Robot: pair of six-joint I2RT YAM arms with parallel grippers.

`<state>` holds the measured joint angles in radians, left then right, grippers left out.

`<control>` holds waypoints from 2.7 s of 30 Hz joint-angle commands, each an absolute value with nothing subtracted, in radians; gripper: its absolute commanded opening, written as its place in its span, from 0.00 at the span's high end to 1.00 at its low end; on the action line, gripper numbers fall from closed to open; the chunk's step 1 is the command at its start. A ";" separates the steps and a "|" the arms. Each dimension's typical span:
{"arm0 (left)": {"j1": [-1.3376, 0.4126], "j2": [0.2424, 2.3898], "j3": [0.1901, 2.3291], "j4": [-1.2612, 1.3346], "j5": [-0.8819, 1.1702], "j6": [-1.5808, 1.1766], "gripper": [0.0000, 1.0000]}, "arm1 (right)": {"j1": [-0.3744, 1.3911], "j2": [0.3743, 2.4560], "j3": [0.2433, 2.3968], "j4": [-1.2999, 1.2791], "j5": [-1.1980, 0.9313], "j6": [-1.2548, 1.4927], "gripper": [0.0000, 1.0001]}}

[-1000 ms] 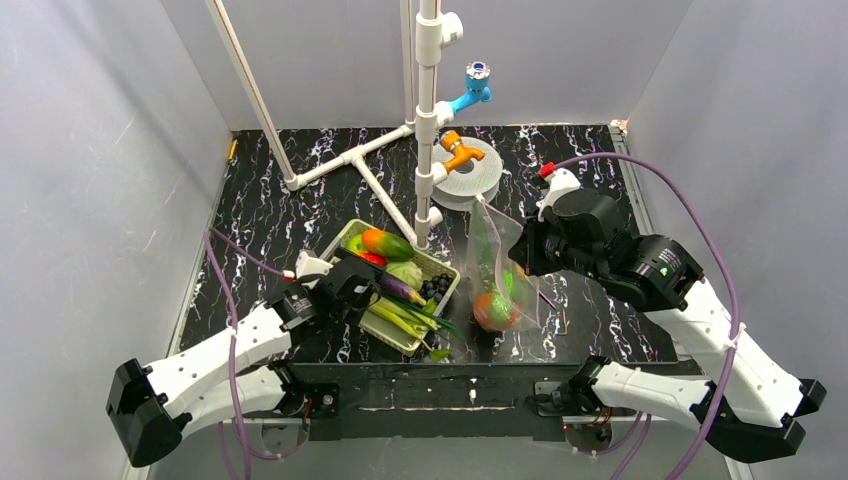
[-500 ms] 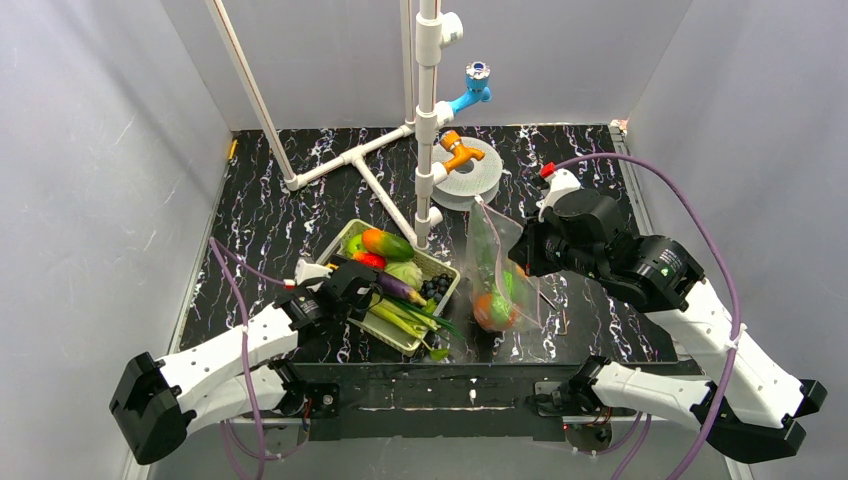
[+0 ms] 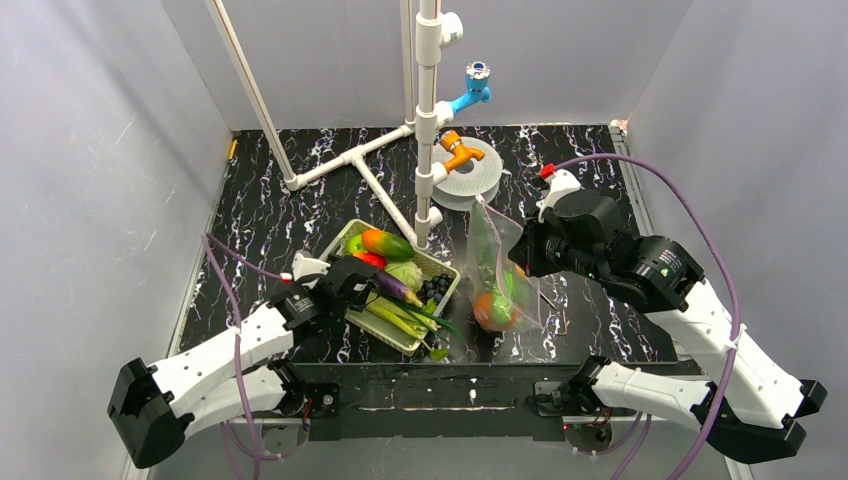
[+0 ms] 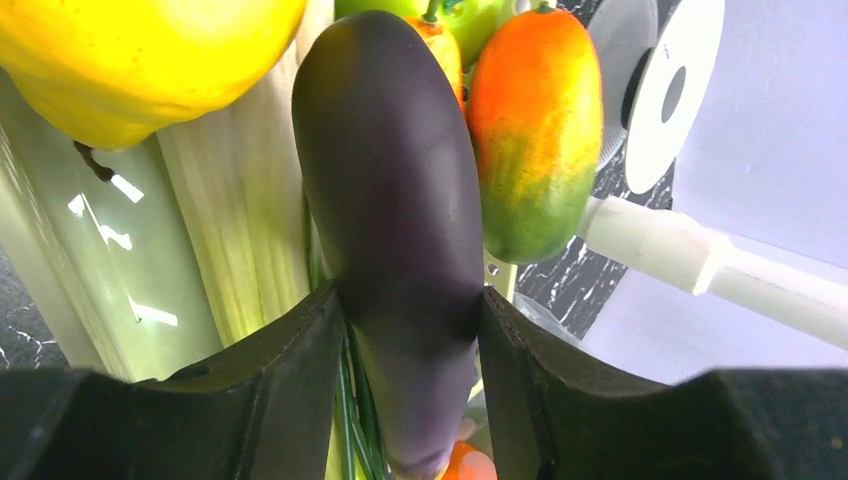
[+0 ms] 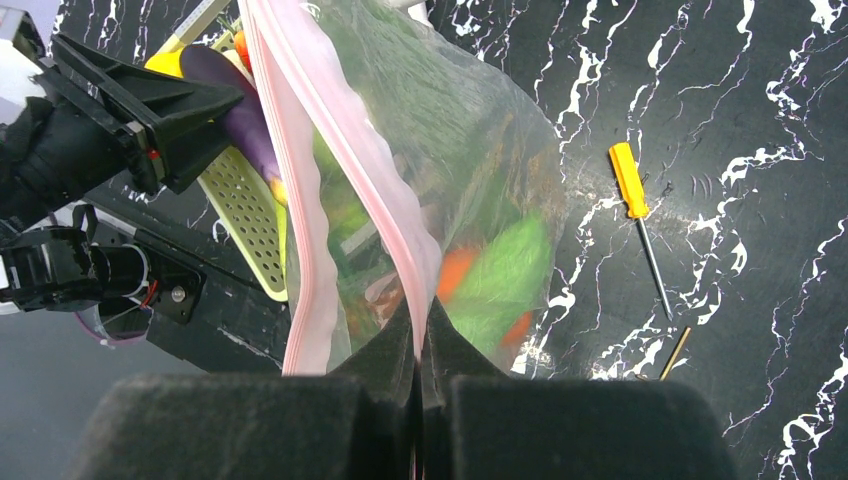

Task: Place the food in the zip-top bag and seal the zipper
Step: Pick up the fake vegetable from the bin, then place the fake vegetable in the zipper food storage bag.

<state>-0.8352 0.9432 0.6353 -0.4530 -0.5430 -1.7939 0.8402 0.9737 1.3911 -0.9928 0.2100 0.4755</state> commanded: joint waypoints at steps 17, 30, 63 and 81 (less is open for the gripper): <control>-0.828 0.710 0.851 -0.128 0.001 -1.114 0.80 | 0.845 0.975 1.389 -0.936 0.181 0.483 0.99; -1.010 1.087 1.097 0.336 0.538 -1.117 0.91 | 0.845 1.011 1.446 -0.942 0.167 0.496 0.99; -1.072 1.092 0.938 0.030 -0.151 -1.670 1.00 | 0.909 0.940 1.372 -0.811 0.081 0.397 0.99; -1.071 1.188 1.008 -0.089 -0.269 -1.676 0.95 | 0.924 0.897 1.355 -0.830 0.093 0.442 0.99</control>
<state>-1.0824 1.1751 0.9997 -0.0547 -0.1627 -1.6650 0.9127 0.9398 1.3483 -0.8749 0.1017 0.4232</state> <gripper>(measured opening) 0.451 0.023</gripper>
